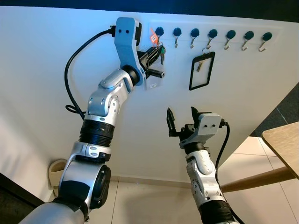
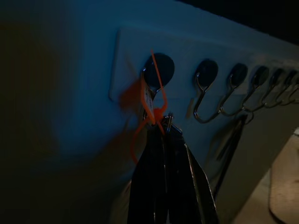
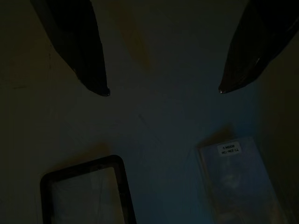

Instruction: Hang keys on a hook

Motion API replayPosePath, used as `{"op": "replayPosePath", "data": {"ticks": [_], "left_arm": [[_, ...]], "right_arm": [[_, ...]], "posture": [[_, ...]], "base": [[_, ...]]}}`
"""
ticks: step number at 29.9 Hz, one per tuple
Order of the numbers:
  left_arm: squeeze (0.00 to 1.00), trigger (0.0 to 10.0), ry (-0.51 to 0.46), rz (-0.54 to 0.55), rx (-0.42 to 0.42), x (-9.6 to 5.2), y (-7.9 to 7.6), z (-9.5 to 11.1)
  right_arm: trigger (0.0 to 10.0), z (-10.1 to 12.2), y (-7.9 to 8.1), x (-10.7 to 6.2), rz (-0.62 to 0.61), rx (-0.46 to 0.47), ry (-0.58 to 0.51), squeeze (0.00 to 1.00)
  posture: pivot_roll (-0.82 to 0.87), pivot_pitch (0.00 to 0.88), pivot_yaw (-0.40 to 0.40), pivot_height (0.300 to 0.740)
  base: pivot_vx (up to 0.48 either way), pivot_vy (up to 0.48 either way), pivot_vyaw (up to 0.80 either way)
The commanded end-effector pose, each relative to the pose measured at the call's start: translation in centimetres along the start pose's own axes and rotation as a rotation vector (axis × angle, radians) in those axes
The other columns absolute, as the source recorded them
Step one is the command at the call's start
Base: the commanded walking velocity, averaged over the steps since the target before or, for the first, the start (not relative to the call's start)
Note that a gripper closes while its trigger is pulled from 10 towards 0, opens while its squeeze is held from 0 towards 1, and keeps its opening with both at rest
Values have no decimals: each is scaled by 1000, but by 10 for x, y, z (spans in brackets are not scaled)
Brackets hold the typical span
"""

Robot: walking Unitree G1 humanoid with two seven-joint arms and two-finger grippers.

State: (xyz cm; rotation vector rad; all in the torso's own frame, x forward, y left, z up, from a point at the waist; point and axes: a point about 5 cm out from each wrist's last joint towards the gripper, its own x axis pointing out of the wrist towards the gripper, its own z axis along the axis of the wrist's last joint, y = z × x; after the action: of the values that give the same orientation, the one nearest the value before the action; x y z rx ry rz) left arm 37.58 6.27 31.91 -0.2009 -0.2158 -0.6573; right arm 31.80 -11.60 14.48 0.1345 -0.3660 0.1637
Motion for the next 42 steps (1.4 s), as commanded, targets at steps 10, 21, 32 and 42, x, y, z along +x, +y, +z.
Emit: {"op": "replayPosePath", "data": {"ticks": [10, 21, 32, 42], "left_arm": [[0, 10000, 33, 0, -77, 2, -1, -1], [0, 10000, 94, -5, -110, 0, -2, -8], [0, 10000, 16, 3, -26, 0, -3, 1], [0, 10000, -220, -22, 89, -5, -16, 27]], "right_arm": [[10000, 4, 2, 2, 10, 7, -9, 0], [10000, 4, 2, 2, 10, 6, -9, 0], [10000, 5, 2, 2, 13, 4, -18, 0], [10000, 5, 4, 1, 22, 0, -23, 0]], "posture": [[16, 110, -13, 740], [16, 111, -15, 740], [16, 114, -13, 740], [15, 109, -14, 740]], "base": [[0, 0, 0], [0, 0, 0], [0, 0, 0], [0, 0, 0]]}}
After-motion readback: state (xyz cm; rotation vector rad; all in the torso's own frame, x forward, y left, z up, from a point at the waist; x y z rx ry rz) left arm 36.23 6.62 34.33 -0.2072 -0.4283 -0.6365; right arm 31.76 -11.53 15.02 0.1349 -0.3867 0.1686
